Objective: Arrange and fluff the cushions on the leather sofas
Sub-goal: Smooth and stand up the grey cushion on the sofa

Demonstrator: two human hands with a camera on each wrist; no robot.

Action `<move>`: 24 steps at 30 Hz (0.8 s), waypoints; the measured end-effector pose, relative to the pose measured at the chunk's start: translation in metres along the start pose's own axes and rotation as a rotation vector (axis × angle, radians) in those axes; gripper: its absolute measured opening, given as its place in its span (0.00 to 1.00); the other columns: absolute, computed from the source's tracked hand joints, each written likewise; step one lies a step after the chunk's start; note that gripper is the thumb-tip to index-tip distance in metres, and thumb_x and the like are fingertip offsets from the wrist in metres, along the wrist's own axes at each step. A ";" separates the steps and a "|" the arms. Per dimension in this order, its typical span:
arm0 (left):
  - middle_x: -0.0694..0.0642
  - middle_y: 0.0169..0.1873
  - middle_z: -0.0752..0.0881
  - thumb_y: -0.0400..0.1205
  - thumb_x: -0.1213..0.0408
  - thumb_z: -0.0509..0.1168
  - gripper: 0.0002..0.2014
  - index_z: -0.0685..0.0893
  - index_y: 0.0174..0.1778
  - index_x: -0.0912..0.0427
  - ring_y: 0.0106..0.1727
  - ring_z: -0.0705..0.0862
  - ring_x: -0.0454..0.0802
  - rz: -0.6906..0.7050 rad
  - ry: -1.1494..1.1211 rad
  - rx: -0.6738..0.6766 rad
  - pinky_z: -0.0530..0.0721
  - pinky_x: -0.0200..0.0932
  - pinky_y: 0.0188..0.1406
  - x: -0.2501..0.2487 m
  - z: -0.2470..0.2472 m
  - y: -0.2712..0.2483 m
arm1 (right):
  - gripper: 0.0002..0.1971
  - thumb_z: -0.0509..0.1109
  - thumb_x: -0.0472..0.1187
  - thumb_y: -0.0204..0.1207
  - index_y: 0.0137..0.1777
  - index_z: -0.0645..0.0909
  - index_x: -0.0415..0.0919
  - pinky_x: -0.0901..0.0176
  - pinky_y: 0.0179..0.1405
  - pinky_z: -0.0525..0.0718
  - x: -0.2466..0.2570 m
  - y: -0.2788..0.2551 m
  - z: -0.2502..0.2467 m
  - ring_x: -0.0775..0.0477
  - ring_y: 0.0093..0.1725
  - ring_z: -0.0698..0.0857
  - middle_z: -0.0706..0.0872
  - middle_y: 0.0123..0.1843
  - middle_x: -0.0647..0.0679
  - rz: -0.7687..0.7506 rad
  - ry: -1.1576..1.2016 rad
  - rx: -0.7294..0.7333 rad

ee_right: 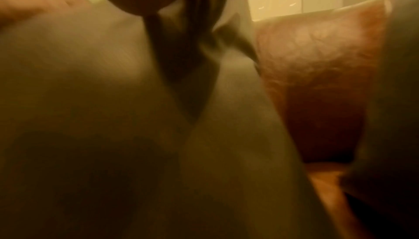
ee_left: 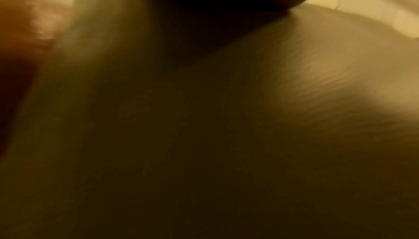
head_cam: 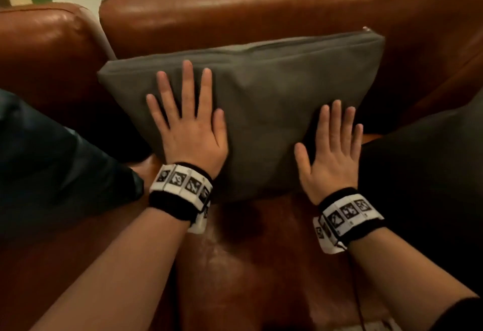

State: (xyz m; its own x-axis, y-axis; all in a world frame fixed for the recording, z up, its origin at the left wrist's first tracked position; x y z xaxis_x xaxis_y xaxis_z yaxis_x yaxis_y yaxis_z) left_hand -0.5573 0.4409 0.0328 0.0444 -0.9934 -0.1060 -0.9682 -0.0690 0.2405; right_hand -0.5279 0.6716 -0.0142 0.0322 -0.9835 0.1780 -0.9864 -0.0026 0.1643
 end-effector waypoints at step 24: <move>0.54 0.79 0.63 0.79 0.38 0.60 0.34 0.63 0.79 0.47 0.80 0.59 0.63 0.159 0.081 0.090 0.51 0.72 0.77 0.063 0.084 -0.108 | 0.45 0.64 0.65 0.76 0.85 0.42 0.56 0.32 0.79 0.60 -0.013 -0.041 0.045 0.35 0.85 0.55 0.48 0.85 0.54 -0.025 0.038 0.040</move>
State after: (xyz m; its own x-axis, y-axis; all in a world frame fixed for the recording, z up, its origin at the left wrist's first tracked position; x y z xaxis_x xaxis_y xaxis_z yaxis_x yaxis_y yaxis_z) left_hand -0.4707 0.3932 -0.0804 -0.0944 -0.9955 0.0055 -0.9825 0.0941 0.1607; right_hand -0.4950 0.6763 -0.0673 0.0622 -0.9754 0.2114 -0.9908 -0.0349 0.1304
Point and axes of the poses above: each hand's wrist, its own y-axis towards the middle knuckle, its own z-axis out of the palm, x = y × z, the point moved 4 cm from there along y, towards the middle knuckle
